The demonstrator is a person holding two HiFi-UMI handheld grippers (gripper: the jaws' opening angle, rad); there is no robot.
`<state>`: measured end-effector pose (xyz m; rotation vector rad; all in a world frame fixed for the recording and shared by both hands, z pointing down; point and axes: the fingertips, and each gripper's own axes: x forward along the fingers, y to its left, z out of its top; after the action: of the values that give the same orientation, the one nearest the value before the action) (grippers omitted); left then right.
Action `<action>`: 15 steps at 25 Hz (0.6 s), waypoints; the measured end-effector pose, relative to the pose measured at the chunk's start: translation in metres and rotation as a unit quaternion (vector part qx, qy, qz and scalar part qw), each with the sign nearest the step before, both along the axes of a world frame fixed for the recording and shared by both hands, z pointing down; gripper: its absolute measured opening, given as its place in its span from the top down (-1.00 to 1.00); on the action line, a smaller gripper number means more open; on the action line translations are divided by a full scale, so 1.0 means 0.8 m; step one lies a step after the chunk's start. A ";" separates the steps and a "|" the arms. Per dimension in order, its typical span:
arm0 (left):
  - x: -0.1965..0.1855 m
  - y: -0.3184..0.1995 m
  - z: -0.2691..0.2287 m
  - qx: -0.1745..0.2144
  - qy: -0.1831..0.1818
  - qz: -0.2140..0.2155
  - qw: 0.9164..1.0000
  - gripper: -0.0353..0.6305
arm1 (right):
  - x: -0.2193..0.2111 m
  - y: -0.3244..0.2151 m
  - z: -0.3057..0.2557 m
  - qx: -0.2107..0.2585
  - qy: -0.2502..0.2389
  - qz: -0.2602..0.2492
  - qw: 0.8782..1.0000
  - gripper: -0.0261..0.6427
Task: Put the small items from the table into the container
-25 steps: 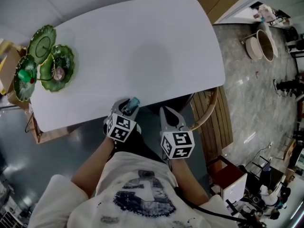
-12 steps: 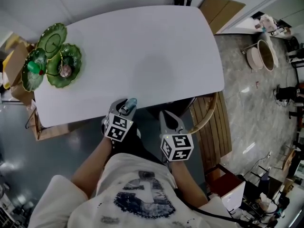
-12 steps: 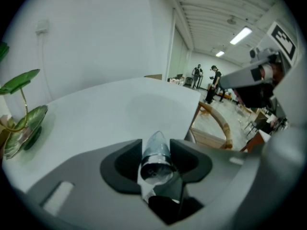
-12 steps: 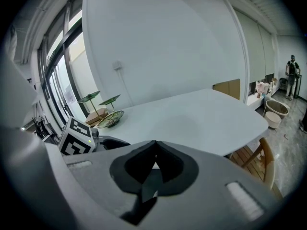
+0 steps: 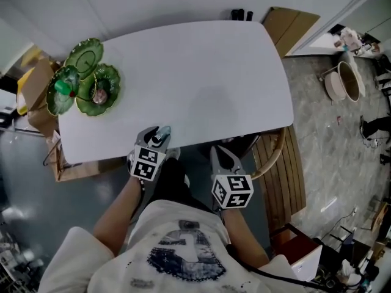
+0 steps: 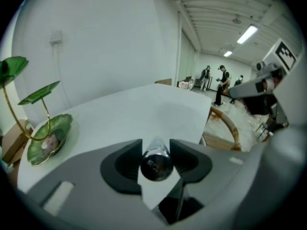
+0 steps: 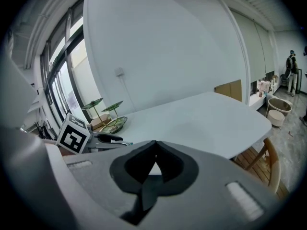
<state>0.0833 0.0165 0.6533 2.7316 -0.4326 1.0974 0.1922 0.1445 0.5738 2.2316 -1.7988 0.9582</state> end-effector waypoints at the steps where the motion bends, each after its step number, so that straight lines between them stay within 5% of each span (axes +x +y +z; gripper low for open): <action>1: -0.006 -0.005 -0.009 0.006 0.002 -0.005 1.000 0.37 | -0.002 -0.001 0.000 0.003 -0.003 -0.001 1.000 0.92; 15: -0.111 -0.042 -0.117 0.066 0.040 -0.096 0.992 0.37 | -0.079 -0.081 -0.047 0.055 -0.009 -0.087 0.995 0.92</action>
<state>-0.0057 -0.0170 0.5598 2.7621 -0.7623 0.9378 0.1287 0.0795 0.5362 2.0896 -2.0609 0.8677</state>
